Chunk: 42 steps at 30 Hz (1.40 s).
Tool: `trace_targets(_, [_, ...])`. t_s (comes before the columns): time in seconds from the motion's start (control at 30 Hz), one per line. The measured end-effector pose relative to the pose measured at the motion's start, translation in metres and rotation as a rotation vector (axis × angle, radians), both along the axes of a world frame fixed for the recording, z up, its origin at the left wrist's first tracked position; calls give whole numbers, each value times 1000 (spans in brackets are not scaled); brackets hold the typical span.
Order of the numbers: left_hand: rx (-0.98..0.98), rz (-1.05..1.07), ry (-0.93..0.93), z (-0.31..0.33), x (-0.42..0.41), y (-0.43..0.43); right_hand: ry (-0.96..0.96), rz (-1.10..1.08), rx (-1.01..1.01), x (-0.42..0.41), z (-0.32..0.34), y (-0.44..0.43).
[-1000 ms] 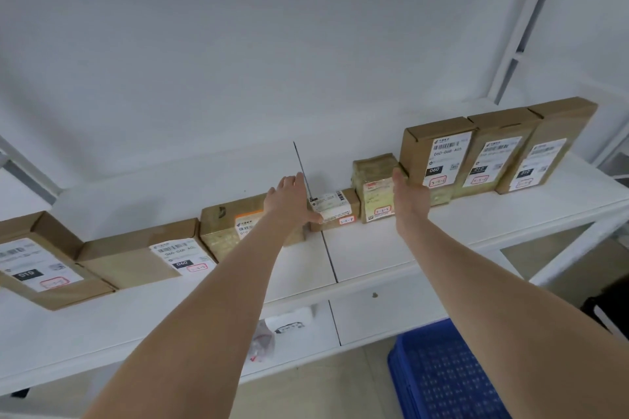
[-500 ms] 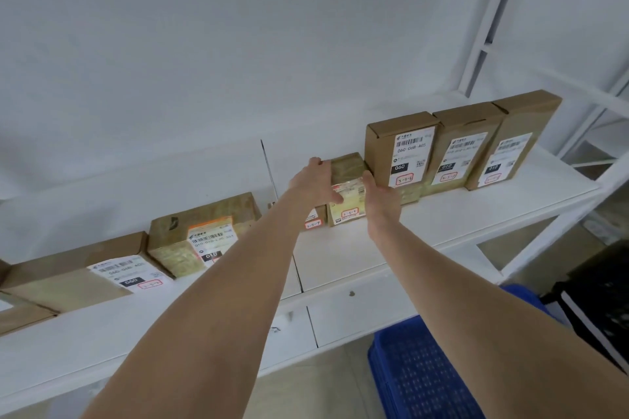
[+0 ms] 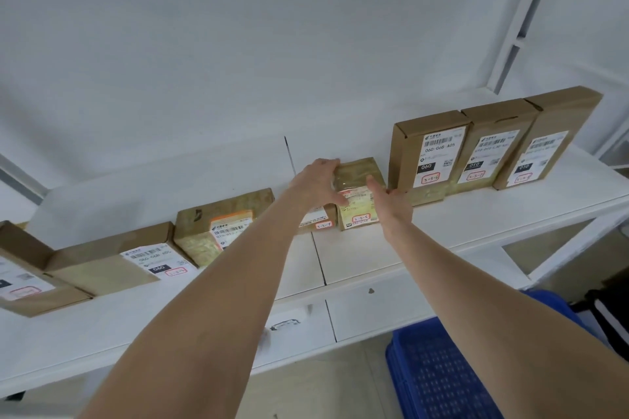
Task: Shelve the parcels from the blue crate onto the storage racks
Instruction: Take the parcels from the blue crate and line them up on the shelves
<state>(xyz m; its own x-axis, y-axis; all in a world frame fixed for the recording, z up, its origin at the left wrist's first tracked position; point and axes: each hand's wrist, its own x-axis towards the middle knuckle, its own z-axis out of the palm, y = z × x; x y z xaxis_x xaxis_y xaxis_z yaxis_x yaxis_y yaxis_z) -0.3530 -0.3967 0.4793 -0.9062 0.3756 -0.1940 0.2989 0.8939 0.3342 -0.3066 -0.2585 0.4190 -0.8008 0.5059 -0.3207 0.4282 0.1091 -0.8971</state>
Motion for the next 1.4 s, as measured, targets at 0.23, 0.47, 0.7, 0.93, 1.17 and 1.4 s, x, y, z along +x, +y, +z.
trace_targets(0.23, [-430,208,-32,-5,12,-90,64,66,18,-2,8,-5])
trace_targets(0.47, [-401,223,8,-19,14,-110,61,94,121,-2,7,-6])
trace_targets(0.7, [-358,265,-20,-15,20,-106,-21,102,58,-4,12,-7])
trace_targets(0.93, [-154,239,1,1,40,-53,-47,55,2,25,18,13])
trace_targets(1.17, [48,257,-33,-17,56,-6,44,-56,76,43,39,69])
trace_targets(1.4, [125,297,59,0,53,43,60,-93,-5,37,44,116])
